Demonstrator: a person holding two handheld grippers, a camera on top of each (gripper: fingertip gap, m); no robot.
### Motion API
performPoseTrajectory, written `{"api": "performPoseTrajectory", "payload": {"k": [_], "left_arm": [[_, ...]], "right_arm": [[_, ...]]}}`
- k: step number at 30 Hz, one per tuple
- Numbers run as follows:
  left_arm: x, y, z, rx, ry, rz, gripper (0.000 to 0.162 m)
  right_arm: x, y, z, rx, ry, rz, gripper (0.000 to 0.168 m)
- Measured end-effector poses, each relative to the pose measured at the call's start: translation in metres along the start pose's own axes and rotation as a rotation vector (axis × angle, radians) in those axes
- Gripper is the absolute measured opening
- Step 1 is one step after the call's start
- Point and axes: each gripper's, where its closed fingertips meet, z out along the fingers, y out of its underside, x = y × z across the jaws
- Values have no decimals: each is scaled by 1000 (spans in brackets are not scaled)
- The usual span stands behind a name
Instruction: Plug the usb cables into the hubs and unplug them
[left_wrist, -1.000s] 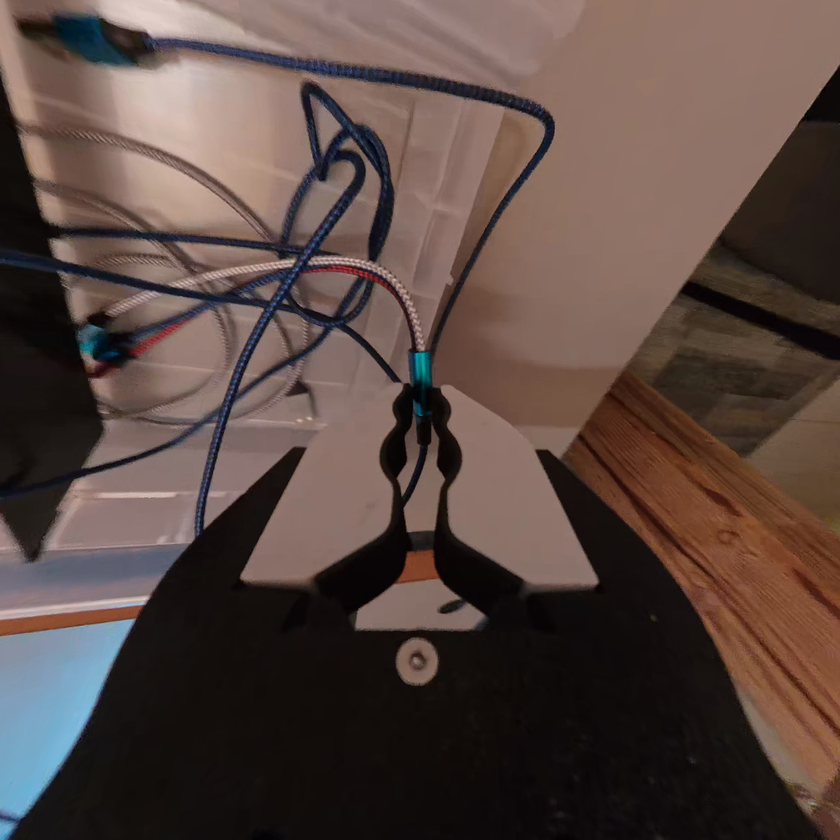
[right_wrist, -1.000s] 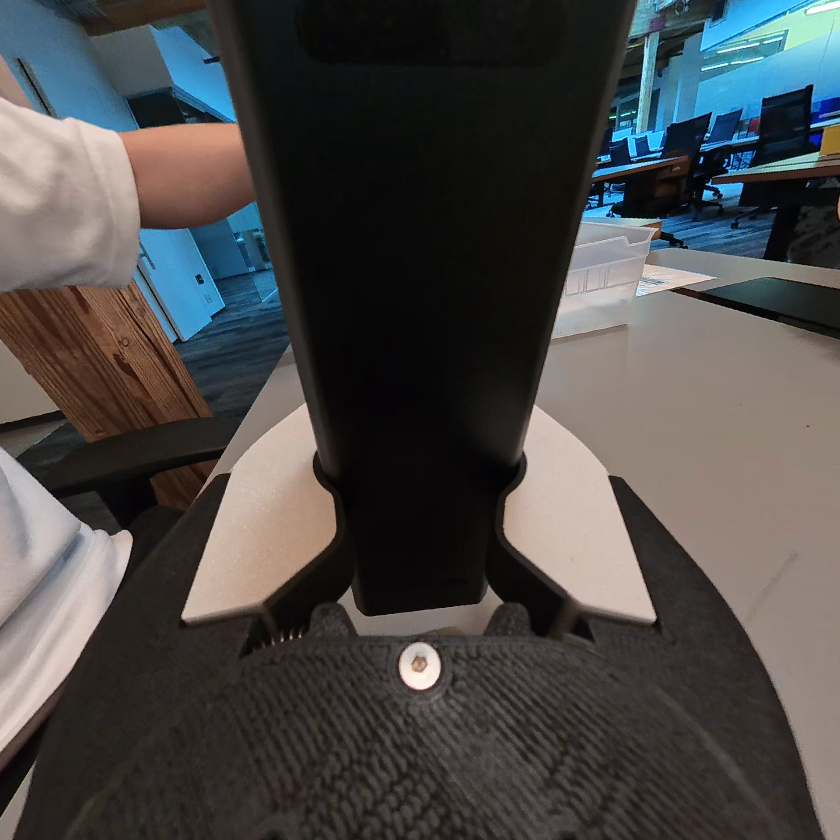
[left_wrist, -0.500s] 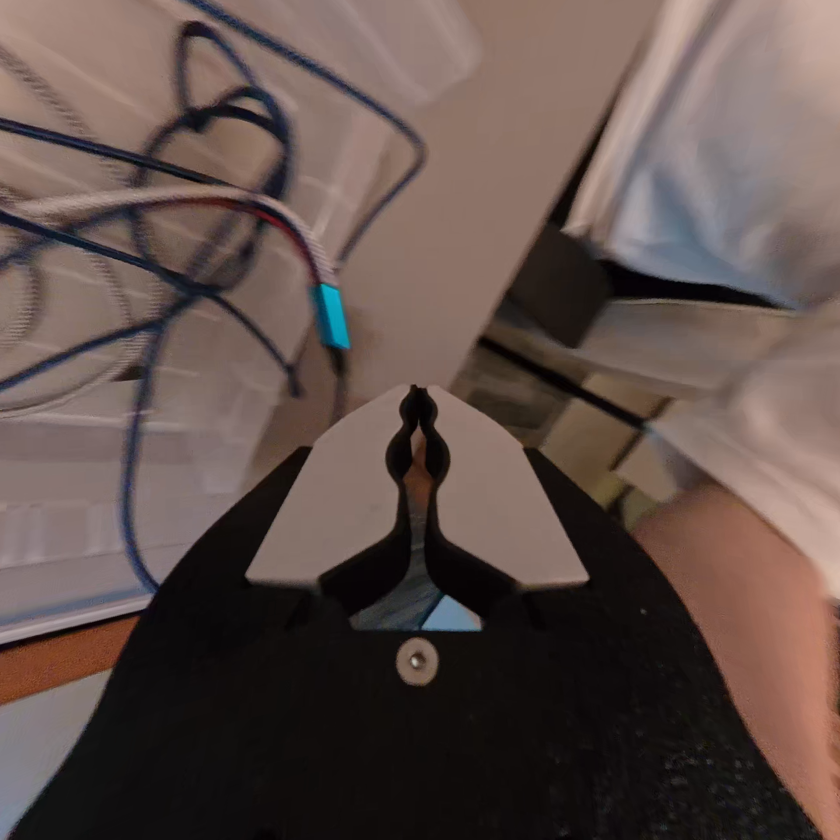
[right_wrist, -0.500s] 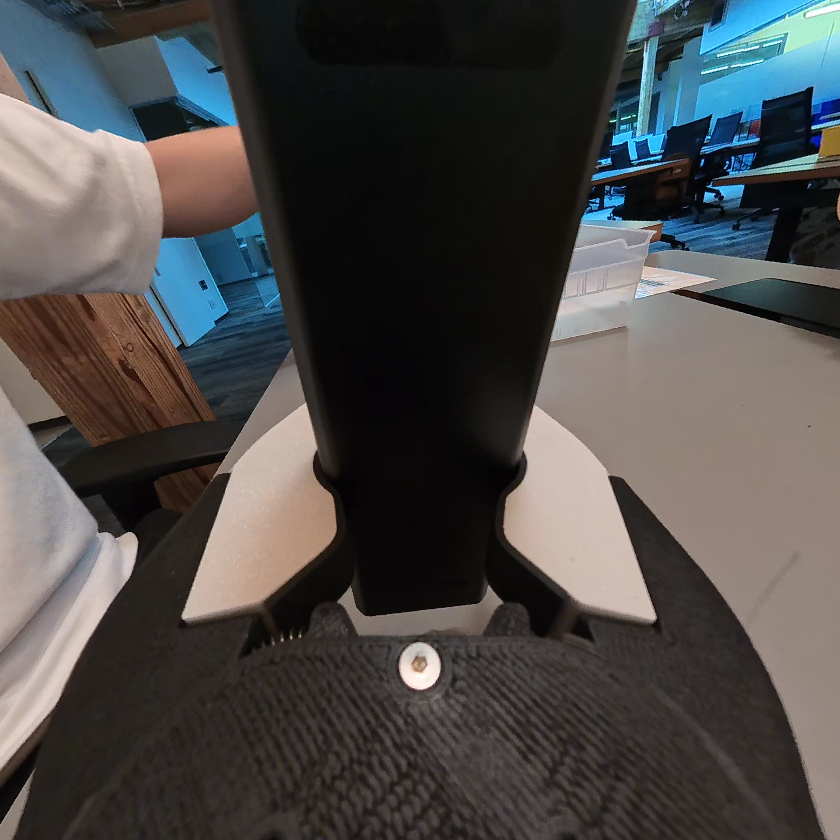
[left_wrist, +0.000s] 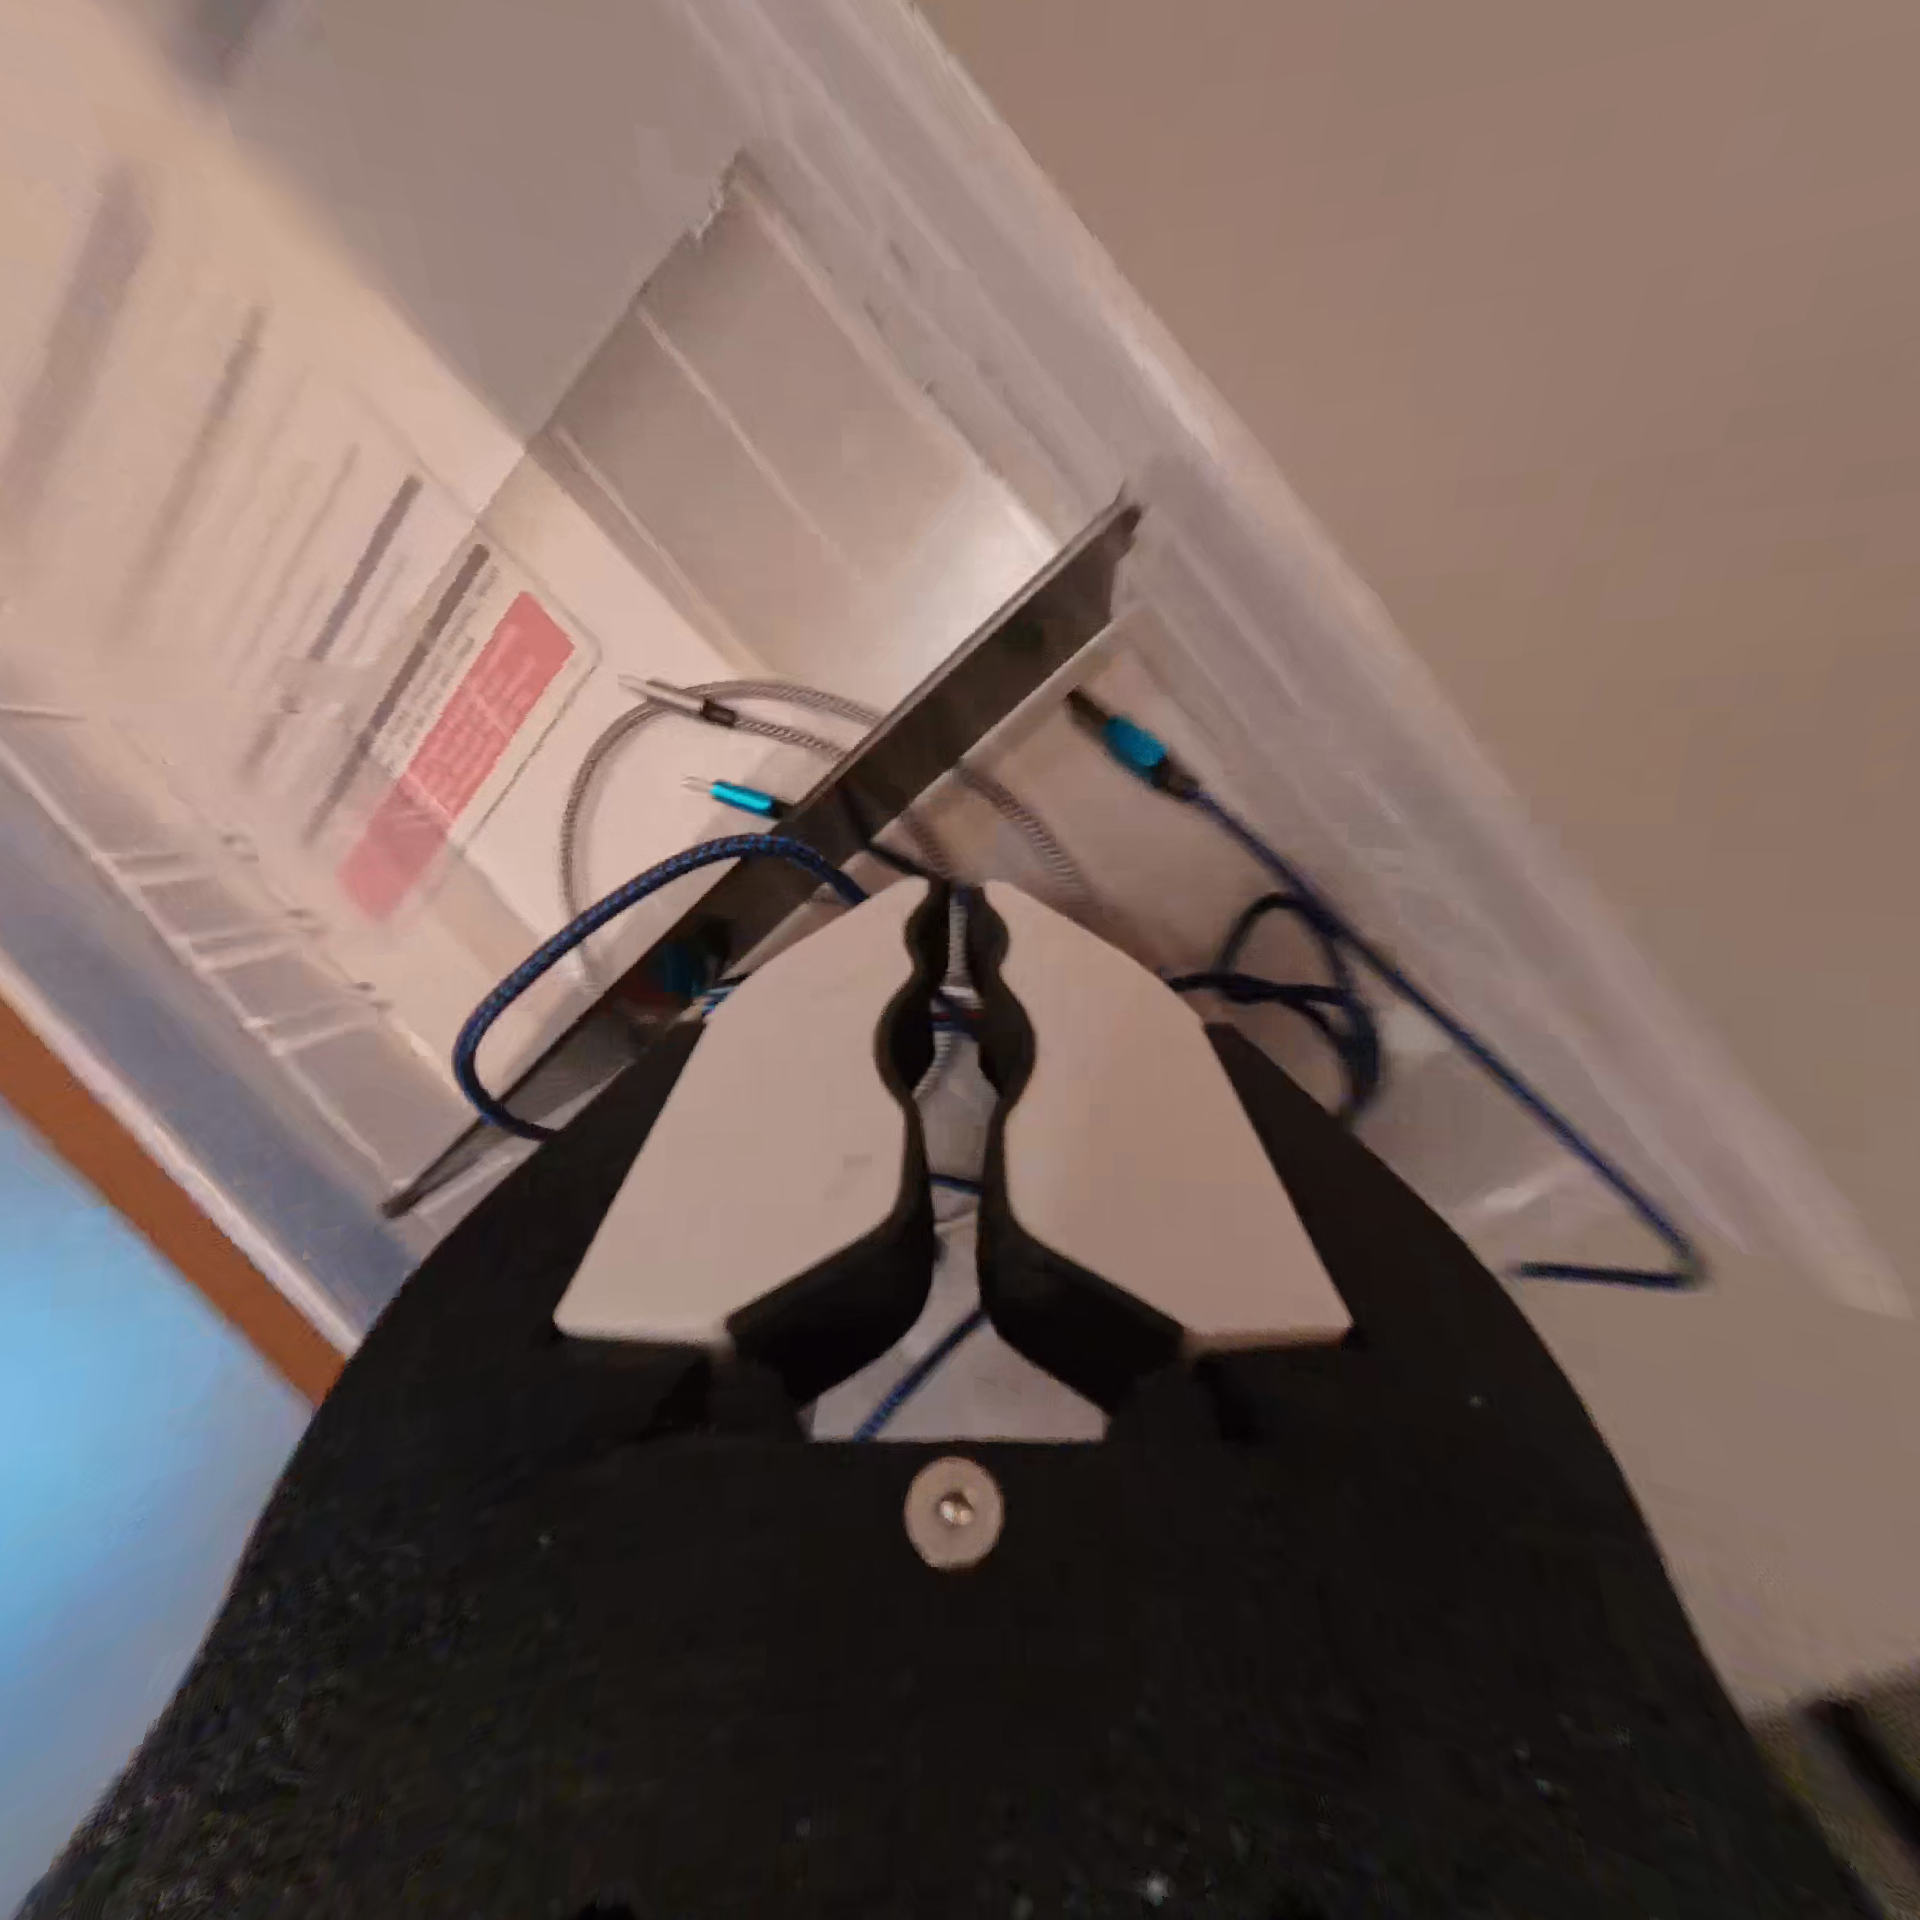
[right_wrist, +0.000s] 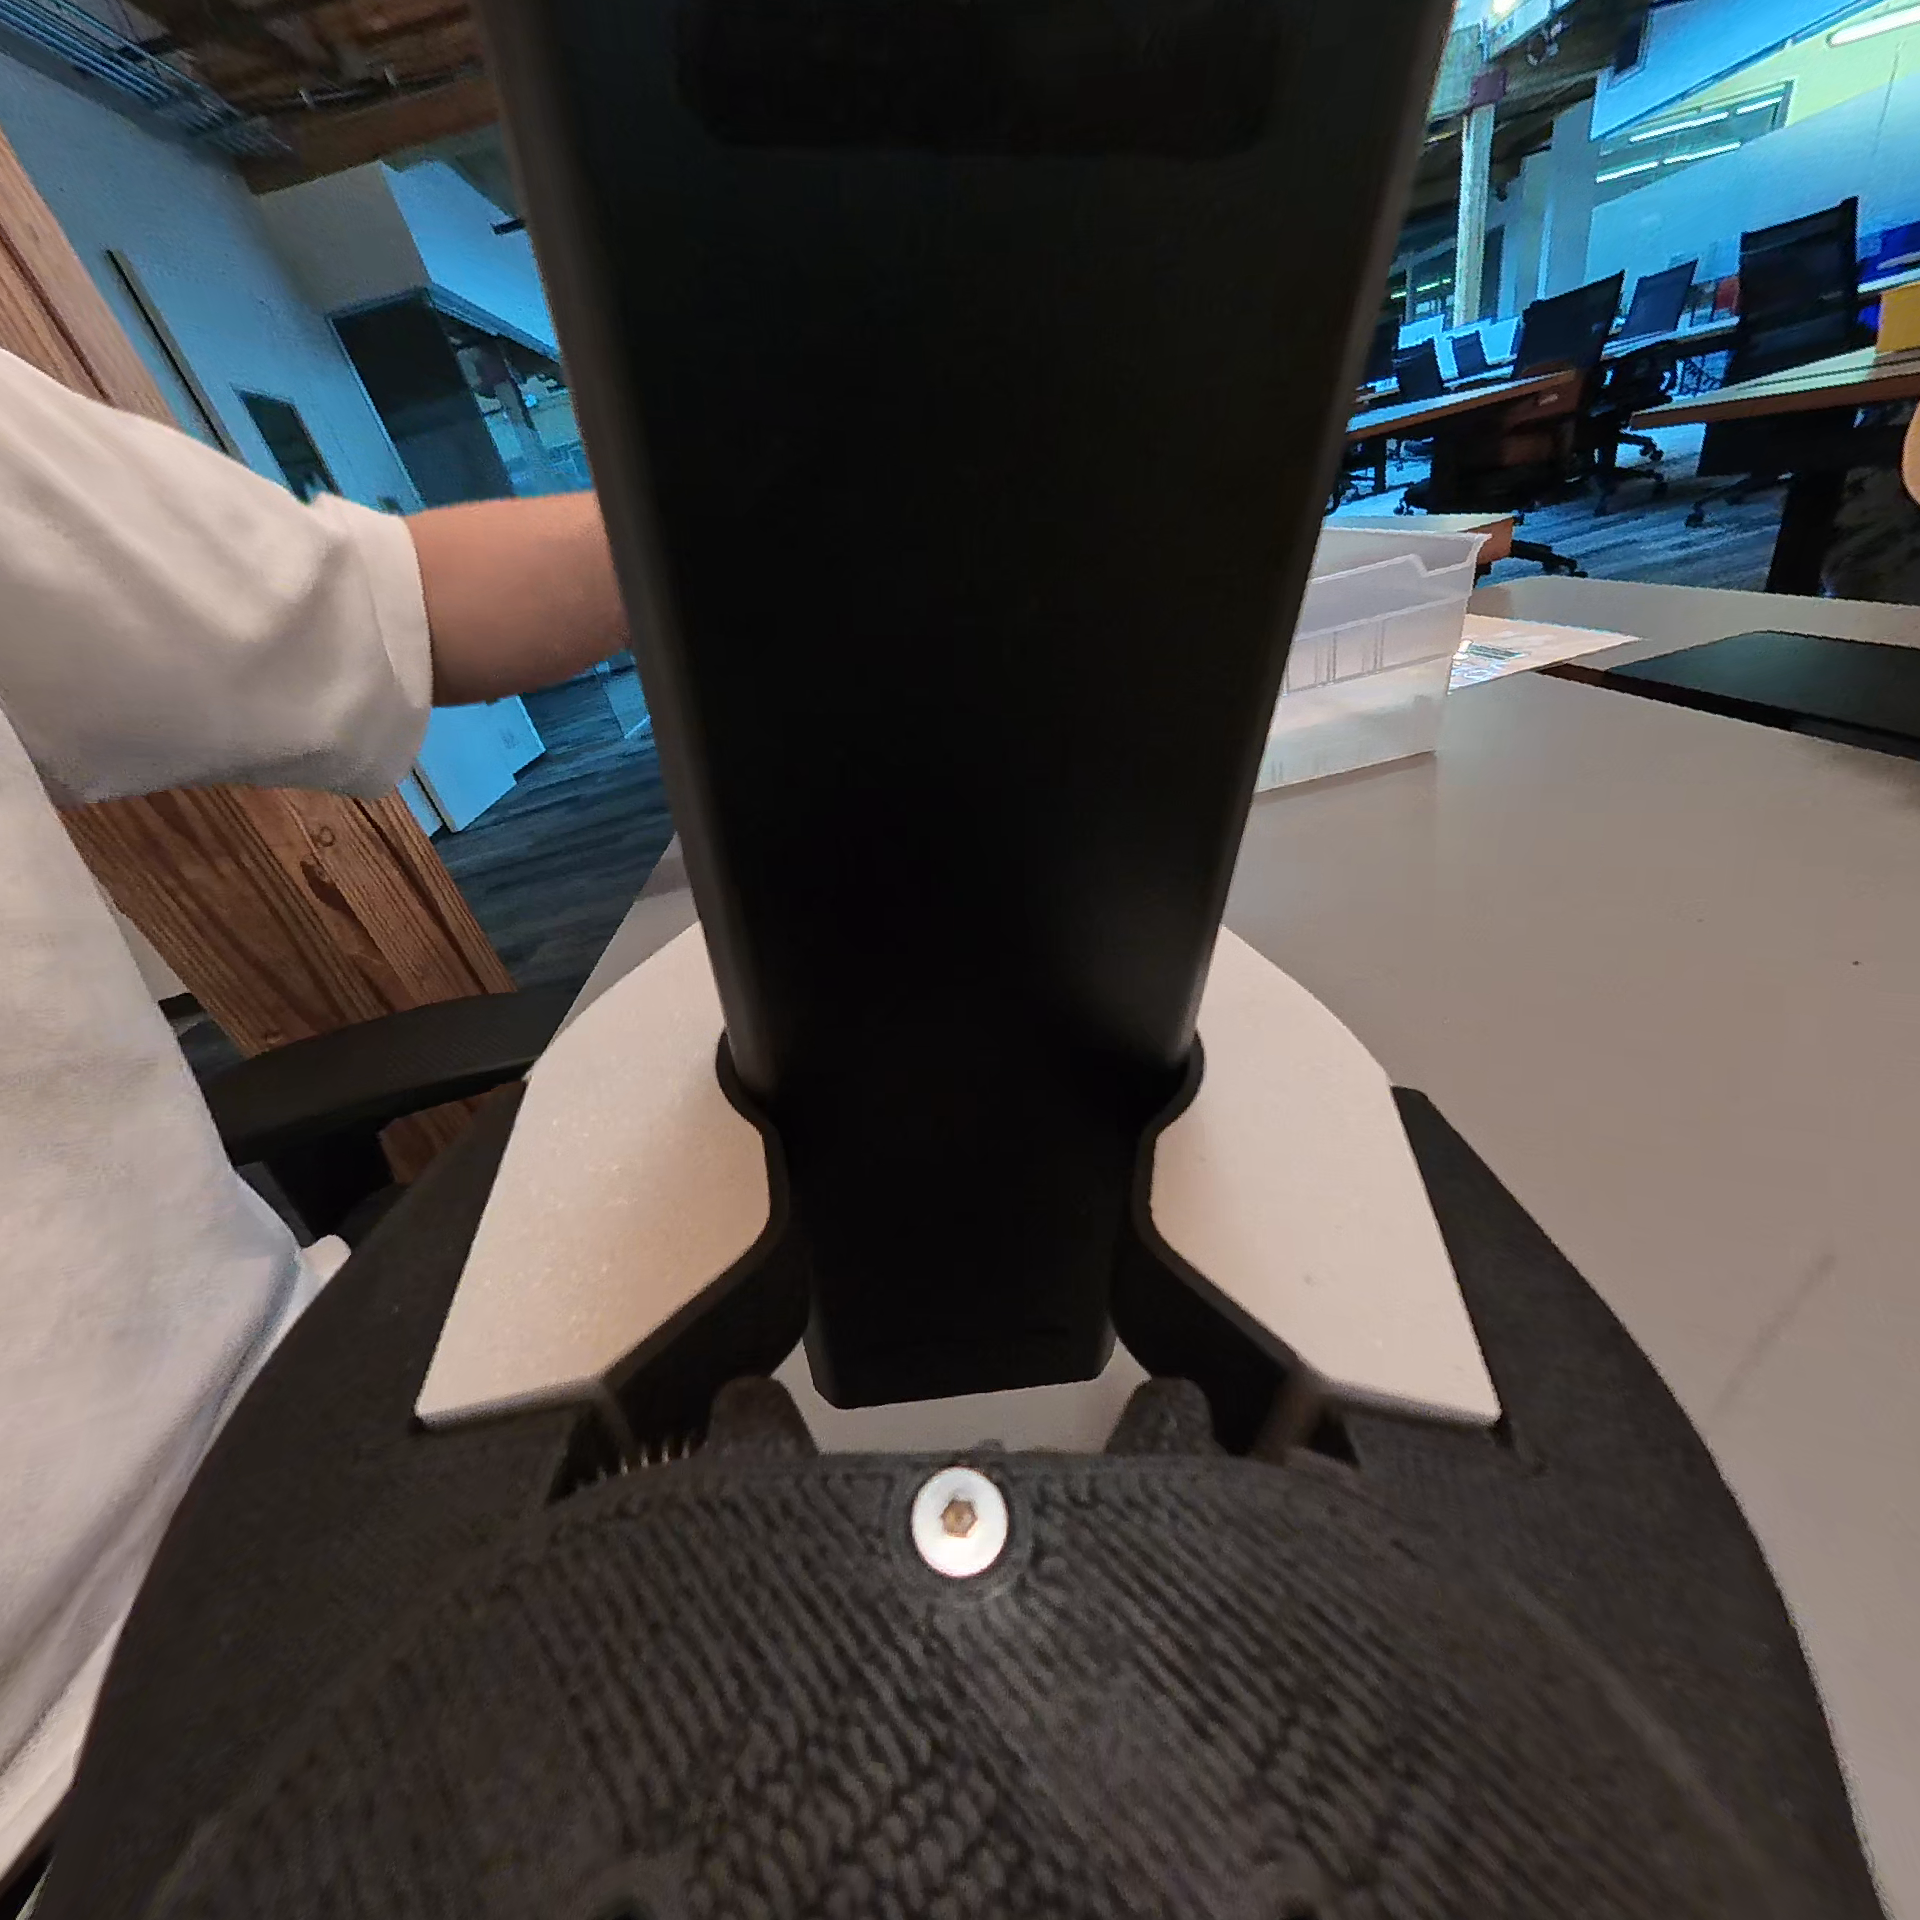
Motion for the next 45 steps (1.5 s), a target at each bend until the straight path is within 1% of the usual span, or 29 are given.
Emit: {"api": "performPoseTrajectory", "payload": {"k": [1,2,4,7,8,10,12,14,17,20,21,22,26,28,32,36,38,41,45], "left_arm": [[-6,6,10,-42,-60,49,0],[-8,13,18,-82,-77,91,0],[-3,19,33,-101,-23,112,0],[-1,22,48,-113,34,-6,0],[-2,24,51,-119,32,-49,0],[-7,27,55,-132,16,-144,9],[-10,31,59,-149,4,-215,9],[-13,31,59,-147,-9,-233,9],[-14,35,55,-187,-39,-220,9],[-15,33,50,-180,-56,-226,9],[-15,34,51,-187,-57,-226,7],[-15,34,54,-177,-53,-223,0],[-18,32,57,-136,-55,-257,0],[-19,37,61,-147,-64,-271,0],[-18,35,60,-128,-68,-313,10],[-18,24,54,-51,-42,-392,13],[-15,19,52,-24,-3,-429,15],[-12,27,59,-76,4,-418,17],[-11,27,65,-79,-8,-387,9]], "right_arm": [[0,0,0,3,-1,2,73],[0,-1,-1,6,-1,4,73],[1,-2,-1,14,-2,9,73],[2,-3,-2,22,-9,25,73],[2,-3,-2,24,-9,31,73],[3,-4,-3,32,-9,39,73],[4,-5,-4,39,-9,44,73],[5,-5,-5,44,-8,50,73],[5,-6,-5,48,-10,57,73],[6,-6,-6,54,-9,62,73],[6,-6,-6,55,-9,64,73],[6,-6,-6,54,-9,66,73],[7,-6,-6,55,-9,69,73],[6,-6,-6,54,-10,67,73],[6,-6,-6,50,-12,64,73],[5,-5,-5,46,-14,62,73],[5,-5,-5,46,-15,63,73],[6,-5,-5,46,-17,69,73],[6,-6,-6,52,-16,72,73]]}}
